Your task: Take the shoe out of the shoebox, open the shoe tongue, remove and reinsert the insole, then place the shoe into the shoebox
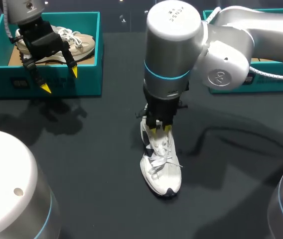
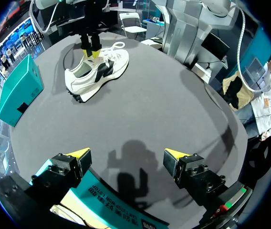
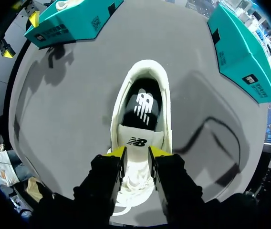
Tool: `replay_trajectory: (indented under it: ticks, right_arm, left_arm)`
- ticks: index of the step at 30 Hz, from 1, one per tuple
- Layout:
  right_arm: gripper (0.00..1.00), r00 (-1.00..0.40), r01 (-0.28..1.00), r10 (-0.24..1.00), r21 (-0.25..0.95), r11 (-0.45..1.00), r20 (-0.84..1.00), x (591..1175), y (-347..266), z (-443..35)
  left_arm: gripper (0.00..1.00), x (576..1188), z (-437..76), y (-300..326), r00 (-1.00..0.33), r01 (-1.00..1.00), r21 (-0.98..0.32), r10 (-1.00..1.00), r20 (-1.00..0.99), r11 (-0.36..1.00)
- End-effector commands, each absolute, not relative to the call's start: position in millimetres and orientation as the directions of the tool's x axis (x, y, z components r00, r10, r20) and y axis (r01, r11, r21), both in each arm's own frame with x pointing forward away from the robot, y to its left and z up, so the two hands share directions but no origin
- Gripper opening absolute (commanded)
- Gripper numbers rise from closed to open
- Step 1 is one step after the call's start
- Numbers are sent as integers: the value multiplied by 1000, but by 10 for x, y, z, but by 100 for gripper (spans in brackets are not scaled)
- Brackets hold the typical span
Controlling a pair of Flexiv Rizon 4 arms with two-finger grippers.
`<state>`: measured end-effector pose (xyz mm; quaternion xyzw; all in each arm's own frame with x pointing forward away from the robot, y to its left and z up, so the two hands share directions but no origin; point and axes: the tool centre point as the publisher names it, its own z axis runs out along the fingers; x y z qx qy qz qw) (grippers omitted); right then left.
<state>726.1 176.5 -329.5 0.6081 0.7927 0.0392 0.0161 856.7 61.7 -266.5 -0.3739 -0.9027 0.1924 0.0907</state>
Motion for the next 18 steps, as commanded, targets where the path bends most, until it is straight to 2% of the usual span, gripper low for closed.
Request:
replay_trajectory:
  ticks: [1, 4, 11, 14, 18]
  right_arm:
    - [30, -271, 962, 959, 45, 268, 85, 7447, 1748, -3620]
    - [30, -276, 961, 957, 48, 272, 91, 7434, 1768, -3610]
    - [31, -292, 953, 956, 95, 288, 22, 7285, 1771, -3202]
    - [32, -347, 930, 938, 121, 346, -7, 7255, 1790, -3020]
    - [40, -480, 867, 877, 141, 478, -20, 7291, 1775, -2842]
  left_arm:
    - [100, 8565, -2661, 619, -703, 641, -414, 711, 21, 647]
    - [100, 8565, -2661, 619, -703, 641, -414, 711, 21, 647]
    - [100, 8565, -2661, 619, -703, 641, -414, 711, 21, 647]
    - [100, 8565, -2661, 619, -703, 641, -414, 711, 21, 647]
    - [100, 8565, -2661, 619, -703, 641, -414, 711, 21, 647]
